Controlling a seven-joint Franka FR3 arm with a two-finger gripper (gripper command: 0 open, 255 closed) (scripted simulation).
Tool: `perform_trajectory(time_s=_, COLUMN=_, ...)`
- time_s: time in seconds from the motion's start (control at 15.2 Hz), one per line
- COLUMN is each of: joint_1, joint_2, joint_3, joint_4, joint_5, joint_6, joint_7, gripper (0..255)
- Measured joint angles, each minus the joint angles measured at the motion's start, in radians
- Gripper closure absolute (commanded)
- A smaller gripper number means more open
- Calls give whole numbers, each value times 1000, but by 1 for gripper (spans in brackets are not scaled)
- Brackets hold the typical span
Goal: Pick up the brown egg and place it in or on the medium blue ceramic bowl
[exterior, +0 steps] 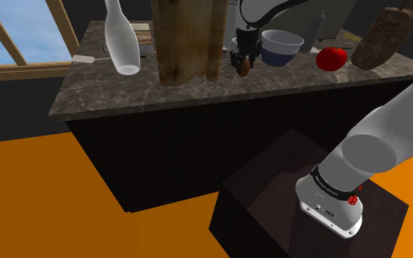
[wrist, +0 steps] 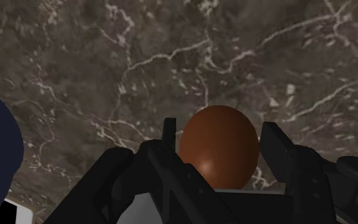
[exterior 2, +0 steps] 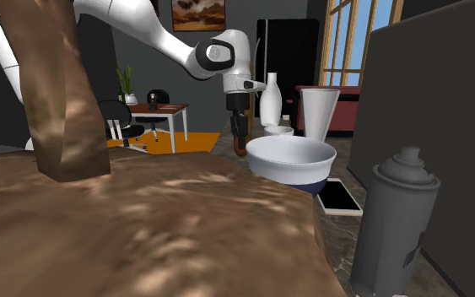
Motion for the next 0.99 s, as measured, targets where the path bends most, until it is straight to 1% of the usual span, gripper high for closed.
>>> perform_trajectory(time_s=0.59, joint_1=0, joint_2=0, joint_3=0, joint_4=0, joint_5=0, joint_6=0, joint_7=0, gripper=255)
perform_trajectory(time_s=0.99, joint_1=2, joint_2=-21, joint_3=1, joint_4=45, joint_5=8, joint_6=-64, joint_7=-13, gripper=255)
